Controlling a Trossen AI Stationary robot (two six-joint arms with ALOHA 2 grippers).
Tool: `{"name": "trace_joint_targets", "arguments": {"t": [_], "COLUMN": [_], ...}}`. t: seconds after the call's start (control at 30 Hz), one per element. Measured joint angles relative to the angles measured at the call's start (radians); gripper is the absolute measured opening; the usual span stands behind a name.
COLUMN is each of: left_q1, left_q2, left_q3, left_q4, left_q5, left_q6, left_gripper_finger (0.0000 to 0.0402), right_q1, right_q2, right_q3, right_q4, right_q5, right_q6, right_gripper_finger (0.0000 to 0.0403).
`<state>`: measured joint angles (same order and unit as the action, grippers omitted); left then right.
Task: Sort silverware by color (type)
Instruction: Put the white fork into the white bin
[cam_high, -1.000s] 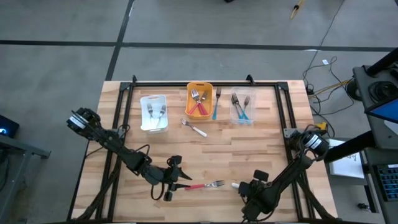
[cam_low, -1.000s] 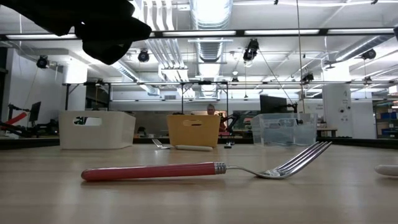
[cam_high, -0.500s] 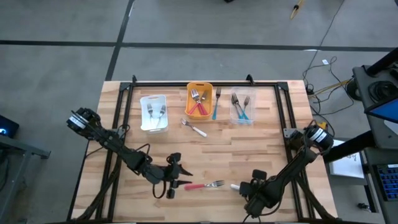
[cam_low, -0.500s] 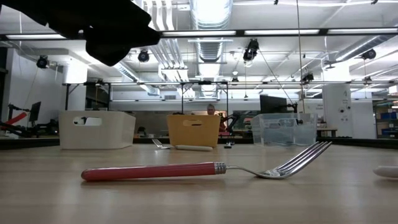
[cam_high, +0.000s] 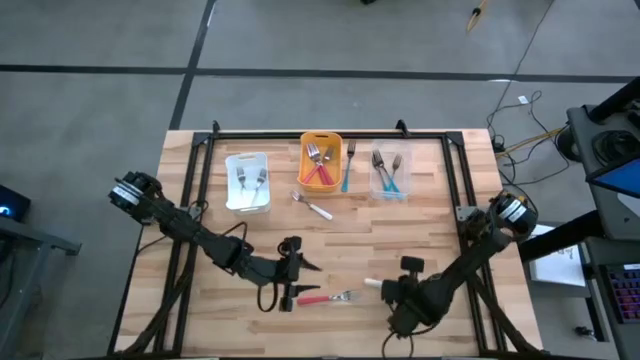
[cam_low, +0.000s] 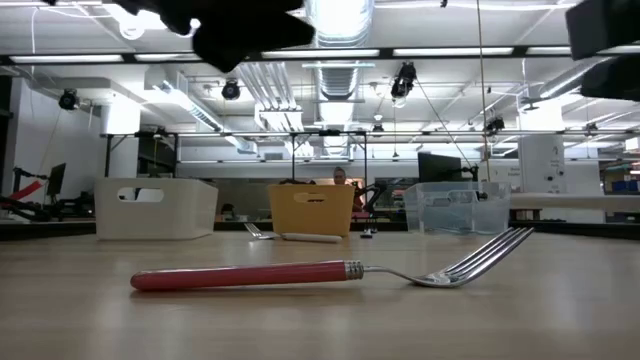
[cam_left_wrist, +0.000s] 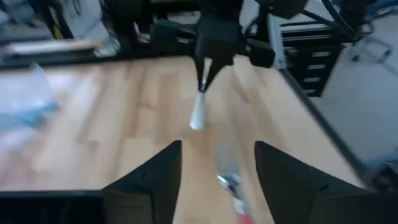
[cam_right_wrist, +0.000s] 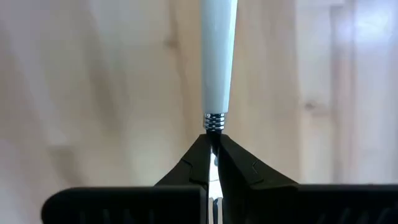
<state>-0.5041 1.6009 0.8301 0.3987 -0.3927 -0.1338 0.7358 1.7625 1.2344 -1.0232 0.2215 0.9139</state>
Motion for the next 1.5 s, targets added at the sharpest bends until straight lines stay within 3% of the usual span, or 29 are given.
{"name": "trace_joint_targets", "arguments": {"t": [0.13, 0.37, 0.7, 1.1, 1.33, 1.5], "left_q1": [0.055, 0.182, 0.238, 0.285, 0.285, 0.289], "left_q2": [0.000, 0.011, 0.116, 0.144, 0.144, 0.144], "left_q3": [0.032, 0.034, 0.039, 0.060, 0.060, 0.060], "left_q4": [-0.021, -0.016, 0.022, 0.039, 0.050, 0.057], "left_q5": [0.020, 0.196, 0.228, 0.228, 0.223, 0.197], "left_q6": [0.126, 0.169, 0.174, 0.121, 0.096, 0.071], "left_gripper_finger": [0.0207, 0.0217, 0.0217, 0.0216, 0.0176, 0.0095], "right_q1": [-0.059, -0.175, -0.290, -0.363, -0.399, -0.412], "right_q2": [-0.020, -0.054, -0.057, -0.057, -0.057, -0.057], "right_q3": [-0.003, 0.007, 0.129, 0.230, 0.245, 0.244], "right_q4": [-0.011, -0.025, -0.017, -0.013, -0.012, -0.015], "right_q5": [0.032, 0.064, 0.166, 0.190, 0.193, 0.190], "right_q6": [-0.106, -0.288, -0.548, -0.782, -0.902, -0.969], "right_gripper_finger": [0.0009, 0.0009, 0.0009, 0.0009, 0.0009, 0.0009]}}
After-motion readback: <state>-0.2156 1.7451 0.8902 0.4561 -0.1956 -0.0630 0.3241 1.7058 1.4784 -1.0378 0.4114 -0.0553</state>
